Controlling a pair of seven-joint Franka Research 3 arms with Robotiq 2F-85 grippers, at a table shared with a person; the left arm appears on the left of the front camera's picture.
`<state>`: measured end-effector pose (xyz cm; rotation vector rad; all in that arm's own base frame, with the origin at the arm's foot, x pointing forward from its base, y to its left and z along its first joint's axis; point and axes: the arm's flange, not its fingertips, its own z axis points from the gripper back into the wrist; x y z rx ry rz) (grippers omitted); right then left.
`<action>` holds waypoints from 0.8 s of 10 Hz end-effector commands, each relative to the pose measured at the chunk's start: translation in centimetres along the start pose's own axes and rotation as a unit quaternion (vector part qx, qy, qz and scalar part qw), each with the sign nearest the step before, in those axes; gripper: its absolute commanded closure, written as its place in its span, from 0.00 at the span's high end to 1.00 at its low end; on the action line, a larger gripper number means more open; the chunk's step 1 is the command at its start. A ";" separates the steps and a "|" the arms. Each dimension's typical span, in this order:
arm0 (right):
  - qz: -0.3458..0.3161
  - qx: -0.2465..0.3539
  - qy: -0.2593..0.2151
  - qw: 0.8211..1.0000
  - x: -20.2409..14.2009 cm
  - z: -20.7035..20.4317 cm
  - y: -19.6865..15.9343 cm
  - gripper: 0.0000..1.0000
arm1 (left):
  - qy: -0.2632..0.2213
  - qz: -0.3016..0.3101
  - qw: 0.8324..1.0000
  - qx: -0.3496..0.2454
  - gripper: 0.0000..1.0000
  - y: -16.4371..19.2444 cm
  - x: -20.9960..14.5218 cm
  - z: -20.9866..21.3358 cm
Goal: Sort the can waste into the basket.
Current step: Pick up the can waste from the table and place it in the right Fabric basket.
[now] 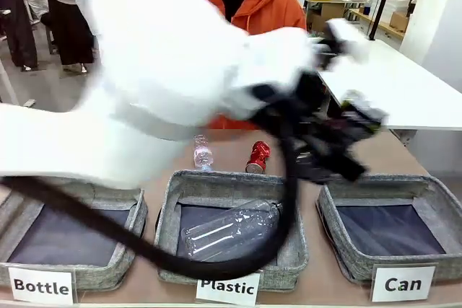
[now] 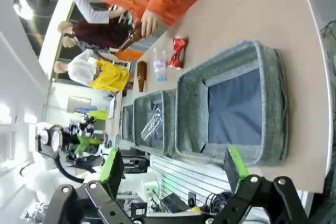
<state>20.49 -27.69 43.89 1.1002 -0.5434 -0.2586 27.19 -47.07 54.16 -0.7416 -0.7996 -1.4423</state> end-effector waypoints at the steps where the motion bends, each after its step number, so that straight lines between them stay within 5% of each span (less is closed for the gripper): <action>1: 0.009 0.009 0.029 0.999 -2.2 2.5 0.0 1.00 | 0.043 -0.043 0.998 0.033 0.00 5.4 2.7 -9.9; 4: 0.039 0.056 0.083 0.994 -4.9 5.8 -1.0 1.00 | 0.068 -0.074 0.995 -0.001 0.00 9.2 3.5 -16.9; 5: 0.036 0.062 0.063 0.995 -4.5 6.3 -1.3 1.00 | 0.105 -0.046 0.991 -0.076 0.00 9.9 2.3 -16.7; 6: 0.014 0.037 0.057 0.998 -5.1 4.1 -0.3 1.00 | 0.048 -0.093 0.994 0.022 0.00 7.0 -2.2 -14.2; 8: 0.014 0.037 0.057 0.998 -5.1 4.1 -0.3 1.00 | 0.080 -0.080 0.993 -0.016 0.00 9.0 -3.0 -16.3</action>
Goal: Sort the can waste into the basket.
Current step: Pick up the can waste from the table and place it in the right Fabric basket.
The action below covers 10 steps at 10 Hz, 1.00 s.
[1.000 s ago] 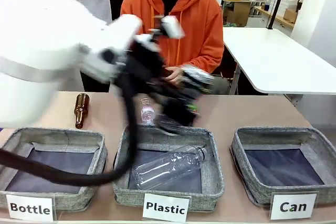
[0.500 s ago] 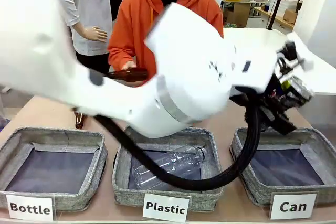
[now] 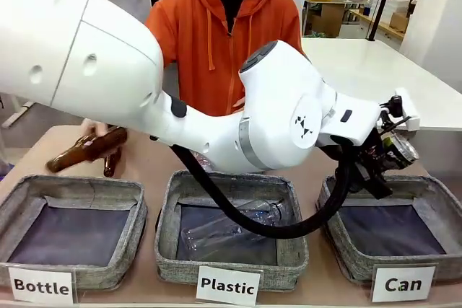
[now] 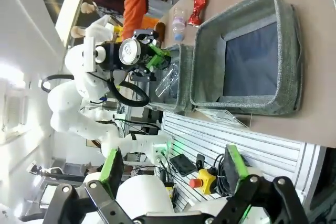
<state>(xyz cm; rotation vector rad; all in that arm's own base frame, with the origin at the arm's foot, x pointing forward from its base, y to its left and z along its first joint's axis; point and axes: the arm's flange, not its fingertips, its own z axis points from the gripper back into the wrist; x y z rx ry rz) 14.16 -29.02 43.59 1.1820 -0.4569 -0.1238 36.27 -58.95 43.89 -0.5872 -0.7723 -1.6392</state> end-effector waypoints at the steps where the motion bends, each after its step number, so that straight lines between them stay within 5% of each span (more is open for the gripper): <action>1: -0.006 -0.007 -0.012 1.000 -0.2 -0.3 0.1 1.00 | 0.006 -0.004 1.000 -0.018 0.00 0.5 0.0 -2.0; 5: -0.006 -0.007 -0.012 1.000 -0.2 -0.3 0.1 1.00 | -0.012 -0.025 1.000 0.004 0.00 1.3 1.8 -7.1; 8: -0.006 -0.007 -0.012 1.000 -0.2 -0.3 0.1 1.00 | -0.017 -0.021 1.000 -0.003 0.90 1.5 1.5 -6.8; 9: -0.006 -0.007 -0.012 1.000 -0.2 -0.3 0.1 1.00 | -0.018 -0.019 1.000 -0.002 1.00 1.5 1.4 -6.7; 10: -0.006 -0.007 -0.012 1.000 -0.2 -0.3 0.1 1.00 | -0.016 -0.019 1.000 -0.004 1.00 1.6 1.4 -6.6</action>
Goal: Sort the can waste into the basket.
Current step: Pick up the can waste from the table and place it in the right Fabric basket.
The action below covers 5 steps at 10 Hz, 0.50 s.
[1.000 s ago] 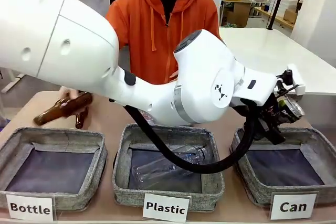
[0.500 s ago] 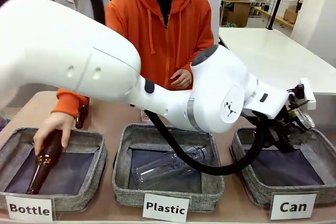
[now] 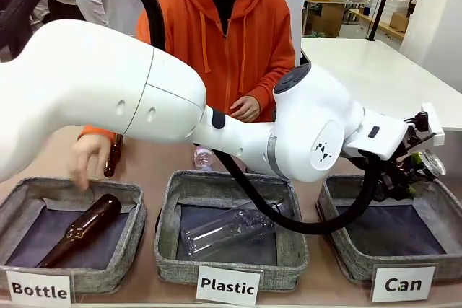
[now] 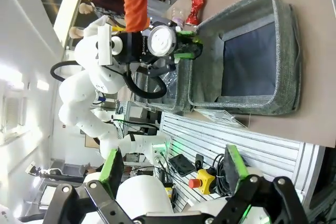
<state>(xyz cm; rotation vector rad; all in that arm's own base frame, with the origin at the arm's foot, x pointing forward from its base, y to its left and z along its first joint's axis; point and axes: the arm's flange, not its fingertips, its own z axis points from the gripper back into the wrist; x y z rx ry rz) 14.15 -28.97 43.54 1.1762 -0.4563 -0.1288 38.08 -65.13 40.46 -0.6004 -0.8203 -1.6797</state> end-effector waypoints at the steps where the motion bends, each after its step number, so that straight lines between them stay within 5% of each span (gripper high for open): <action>1: -0.004 -0.003 -0.011 1.000 -0.2 -0.3 0.2 1.00 | 0.000 0.012 1.000 -0.005 1.00 -0.1 0.2 0.5; 2: -0.004 -0.003 -0.011 1.000 -0.2 -0.3 0.2 1.00 | -0.002 0.016 1.000 -0.009 0.93 -0.1 0.1 0.7; 5: 0.000 0.000 0.000 1.000 0.0 0.0 0.0 1.00 | 0.013 0.033 0.999 -0.015 1.00 -0.3 -0.3 2.0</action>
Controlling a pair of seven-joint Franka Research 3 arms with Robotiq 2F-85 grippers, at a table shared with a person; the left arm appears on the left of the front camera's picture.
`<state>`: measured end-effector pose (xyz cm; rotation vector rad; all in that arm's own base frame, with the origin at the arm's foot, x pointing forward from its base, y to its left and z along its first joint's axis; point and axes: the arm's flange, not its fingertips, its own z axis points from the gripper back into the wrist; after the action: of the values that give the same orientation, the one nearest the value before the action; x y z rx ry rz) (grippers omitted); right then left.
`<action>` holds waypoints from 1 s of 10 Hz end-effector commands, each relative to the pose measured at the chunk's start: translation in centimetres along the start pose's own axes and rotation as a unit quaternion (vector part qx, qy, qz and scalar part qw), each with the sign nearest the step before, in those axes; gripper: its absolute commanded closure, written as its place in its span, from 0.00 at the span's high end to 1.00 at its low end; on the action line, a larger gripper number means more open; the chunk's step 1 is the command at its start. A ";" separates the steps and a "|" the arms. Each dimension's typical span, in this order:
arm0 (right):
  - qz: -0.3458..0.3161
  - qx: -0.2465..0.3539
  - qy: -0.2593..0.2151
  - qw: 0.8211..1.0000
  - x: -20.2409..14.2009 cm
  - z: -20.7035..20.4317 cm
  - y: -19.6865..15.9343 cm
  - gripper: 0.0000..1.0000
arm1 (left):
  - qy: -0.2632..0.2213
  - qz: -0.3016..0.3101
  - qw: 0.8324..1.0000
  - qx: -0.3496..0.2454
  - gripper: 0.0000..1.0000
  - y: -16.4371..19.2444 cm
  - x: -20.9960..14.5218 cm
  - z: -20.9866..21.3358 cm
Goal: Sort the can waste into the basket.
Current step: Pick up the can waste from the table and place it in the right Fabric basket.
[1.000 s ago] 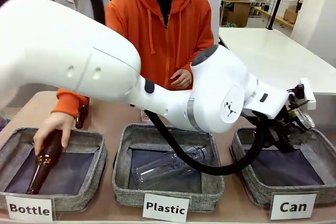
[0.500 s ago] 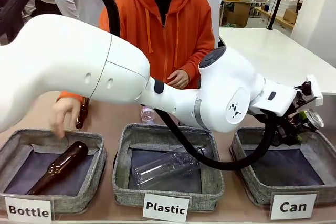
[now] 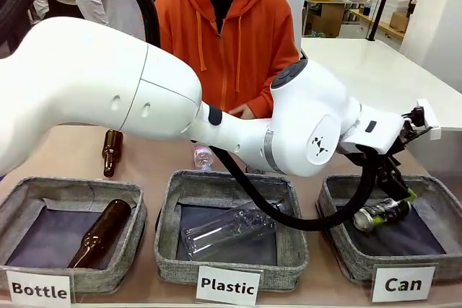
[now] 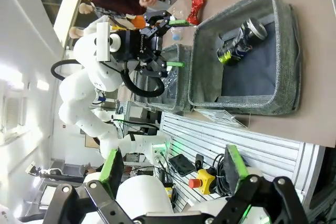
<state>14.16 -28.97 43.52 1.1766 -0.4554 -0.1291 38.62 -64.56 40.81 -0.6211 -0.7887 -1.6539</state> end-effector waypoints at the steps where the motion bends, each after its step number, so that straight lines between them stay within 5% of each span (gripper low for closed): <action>1: 0.005 0.011 -0.002 1.000 0.1 0.0 0.1 1.00 | 0.019 0.024 0.999 -0.023 1.00 -1.0 -0.7 2.5; 4: -0.003 0.038 0.028 0.999 2.1 -2.4 0.5 1.00 | 0.057 0.055 0.994 -0.079 1.00 -1.8 -3.5 11.3; 6: 0.007 0.030 0.066 0.997 4.5 -7.1 1.9 1.00 | 0.006 0.134 0.987 -0.091 1.00 -2.9 -5.9 18.9; 8: 0.020 0.024 0.080 0.996 6.6 -13.5 4.0 1.00 | -0.041 0.278 0.959 -0.043 1.00 -4.6 -7.6 25.3; 10: 0.045 0.040 0.112 0.992 7.5 -20.3 5.9 1.00 | -0.068 0.401 0.913 -0.022 1.00 -5.0 -12.0 32.5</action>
<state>27.16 -14.52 44.41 1.2320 -0.3120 0.0891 41.00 -42.28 48.22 -0.9002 -0.4657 -1.0052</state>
